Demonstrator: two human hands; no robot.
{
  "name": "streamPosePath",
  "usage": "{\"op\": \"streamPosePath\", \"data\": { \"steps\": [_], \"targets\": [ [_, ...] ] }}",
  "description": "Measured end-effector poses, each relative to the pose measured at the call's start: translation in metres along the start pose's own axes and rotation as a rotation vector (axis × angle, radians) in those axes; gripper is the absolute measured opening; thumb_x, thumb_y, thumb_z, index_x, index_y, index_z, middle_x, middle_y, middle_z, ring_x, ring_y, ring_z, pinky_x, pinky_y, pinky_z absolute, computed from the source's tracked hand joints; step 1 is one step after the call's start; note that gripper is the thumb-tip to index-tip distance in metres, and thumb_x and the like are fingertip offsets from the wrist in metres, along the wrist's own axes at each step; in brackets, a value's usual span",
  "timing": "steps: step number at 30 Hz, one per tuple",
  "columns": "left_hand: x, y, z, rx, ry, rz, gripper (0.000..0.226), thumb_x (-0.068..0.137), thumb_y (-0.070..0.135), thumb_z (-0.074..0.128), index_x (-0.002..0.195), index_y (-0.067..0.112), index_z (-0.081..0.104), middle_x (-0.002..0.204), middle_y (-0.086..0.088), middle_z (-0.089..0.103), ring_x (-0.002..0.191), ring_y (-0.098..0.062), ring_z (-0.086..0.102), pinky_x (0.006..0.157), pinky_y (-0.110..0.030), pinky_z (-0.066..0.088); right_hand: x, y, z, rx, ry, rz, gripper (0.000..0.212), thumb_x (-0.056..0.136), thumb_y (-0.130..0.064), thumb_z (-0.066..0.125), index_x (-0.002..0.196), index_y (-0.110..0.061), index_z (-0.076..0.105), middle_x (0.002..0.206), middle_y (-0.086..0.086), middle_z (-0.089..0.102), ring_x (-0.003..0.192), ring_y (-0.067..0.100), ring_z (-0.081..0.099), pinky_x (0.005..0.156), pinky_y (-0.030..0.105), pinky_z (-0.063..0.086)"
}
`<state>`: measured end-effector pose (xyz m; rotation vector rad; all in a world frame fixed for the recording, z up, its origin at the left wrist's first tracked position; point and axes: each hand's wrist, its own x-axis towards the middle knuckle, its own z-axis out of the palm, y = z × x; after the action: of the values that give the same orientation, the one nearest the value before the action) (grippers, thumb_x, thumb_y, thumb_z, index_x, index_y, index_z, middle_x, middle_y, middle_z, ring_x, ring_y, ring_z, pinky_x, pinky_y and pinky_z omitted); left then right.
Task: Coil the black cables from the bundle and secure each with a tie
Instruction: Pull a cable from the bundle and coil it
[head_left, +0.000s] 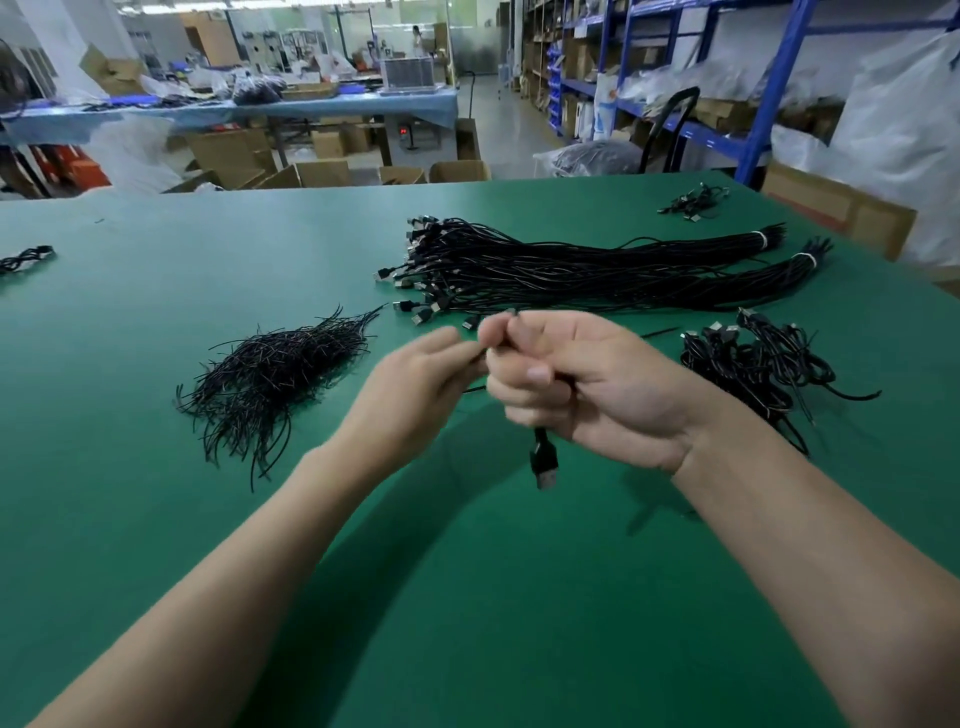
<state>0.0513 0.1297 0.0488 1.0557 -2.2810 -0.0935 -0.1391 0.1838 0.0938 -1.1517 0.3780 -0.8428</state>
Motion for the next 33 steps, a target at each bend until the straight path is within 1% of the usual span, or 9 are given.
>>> {"op": "streamPosePath", "data": {
  "steps": [3, 6, 9, 13, 17, 22, 24, 29, 33],
  "targets": [
    [-0.008, 0.011, 0.011, -0.050, -0.096, 0.020, 0.039, 0.105, 0.039, 0.042, 0.103, 0.008, 0.066, 0.092, -0.008, 0.063, 0.084, -0.031, 0.061, 0.074, -0.044, 0.050, 0.000, -0.005, -0.005, 0.073, 0.159, -0.099, 0.026, 0.107, -0.015, 0.034, 0.099, -0.008, 0.058, 0.061, -0.007, 0.042, 0.052, 0.004, 0.031, 0.049, 0.017, 0.025],
    [-0.016, 0.021, 0.016, -0.116, -0.137, 0.014, 0.032, 0.107, 0.030, 0.047, 0.134, 0.021, 0.062, 0.118, -0.002, 0.071, 0.103, -0.024, 0.065, 0.086, -0.036, 0.051, -0.002, -0.008, -0.013, 0.084, 0.323, -0.206, 0.026, 0.108, -0.015, 0.034, 0.101, -0.009, 0.057, 0.062, -0.008, 0.042, 0.050, 0.003, 0.029, 0.045, 0.016, 0.026],
    [-0.023, 0.033, 0.017, -0.096, -0.139, 0.031, 0.037, 0.107, 0.030, 0.047, 0.143, 0.026, 0.056, 0.129, 0.003, 0.069, 0.107, -0.021, 0.064, 0.085, -0.032, 0.051, -0.001, -0.005, -0.017, -0.026, 0.479, -0.272, 0.026, 0.109, -0.017, 0.035, 0.106, -0.007, 0.059, 0.064, -0.007, 0.050, 0.051, 0.003, 0.031, 0.047, 0.016, 0.025],
    [-0.026, 0.050, 0.009, 0.040, -0.108, 0.073, 0.031, 0.107, 0.033, 0.047, 0.131, 0.021, 0.062, 0.113, 0.002, 0.072, 0.090, -0.034, 0.066, 0.071, -0.040, 0.053, 0.005, 0.007, -0.012, -0.242, 0.615, -0.303, 0.029, 0.111, -0.014, 0.033, 0.106, -0.006, 0.061, 0.074, -0.001, 0.067, 0.058, 0.006, 0.051, 0.051, 0.017, 0.036],
    [-0.025, 0.058, -0.009, 0.085, -0.003, 0.187, 0.028, 0.104, 0.033, 0.050, 0.110, 0.017, 0.072, 0.094, 0.002, 0.072, 0.078, -0.032, 0.066, 0.063, -0.040, 0.052, 0.010, 0.016, -0.010, -0.685, 0.674, -0.302, 0.029, 0.109, -0.004, 0.032, 0.104, 0.001, 0.060, 0.085, 0.010, 0.070, 0.068, 0.011, 0.065, 0.065, 0.025, 0.053],
    [-0.012, 0.049, -0.034, -0.008, 0.088, 0.176, 0.010, 0.091, 0.025, 0.076, 0.083, 0.019, 0.074, 0.069, 0.013, 0.051, 0.060, -0.004, 0.044, 0.059, -0.022, 0.036, -0.001, 0.029, -0.011, -1.045, 0.536, -0.112, 0.034, 0.109, -0.017, 0.040, 0.084, -0.010, 0.062, 0.063, 0.000, 0.063, 0.055, 0.012, 0.052, 0.058, 0.027, 0.043],
    [-0.005, 0.044, -0.039, -0.179, 0.102, 0.118, 0.012, 0.084, 0.023, 0.083, 0.079, 0.016, 0.073, 0.063, 0.010, 0.053, 0.057, -0.005, 0.042, 0.057, -0.021, 0.033, -0.005, 0.029, -0.008, -0.933, 0.459, -0.089, 0.044, 0.109, -0.033, 0.037, 0.077, -0.013, 0.059, 0.055, -0.002, 0.056, 0.050, 0.009, 0.043, 0.055, 0.024, 0.036],
    [0.003, 0.033, -0.033, -0.737, 0.047, -0.038, 0.013, 0.081, 0.020, 0.083, 0.078, 0.014, 0.072, 0.060, -0.013, 0.061, 0.055, -0.032, 0.048, 0.055, -0.050, 0.039, -0.013, 0.023, 0.001, -0.548, 0.286, -0.014, 0.061, 0.099, -0.056, 0.028, 0.077, -0.015, 0.069, 0.050, -0.004, 0.041, 0.048, 0.008, 0.032, 0.048, 0.017, 0.028],
    [0.002, 0.028, -0.011, -0.935, 0.094, -0.072, 0.008, 0.091, 0.010, 0.067, 0.086, 0.014, 0.071, 0.073, 0.009, 0.071, 0.071, -0.003, 0.062, 0.069, -0.018, 0.048, -0.024, 0.016, 0.004, -0.187, 0.121, -0.020, 0.045, 0.103, -0.040, 0.038, 0.088, -0.011, 0.069, 0.056, -0.004, 0.038, 0.052, 0.011, 0.024, 0.049, 0.024, 0.020]
  ]
}}
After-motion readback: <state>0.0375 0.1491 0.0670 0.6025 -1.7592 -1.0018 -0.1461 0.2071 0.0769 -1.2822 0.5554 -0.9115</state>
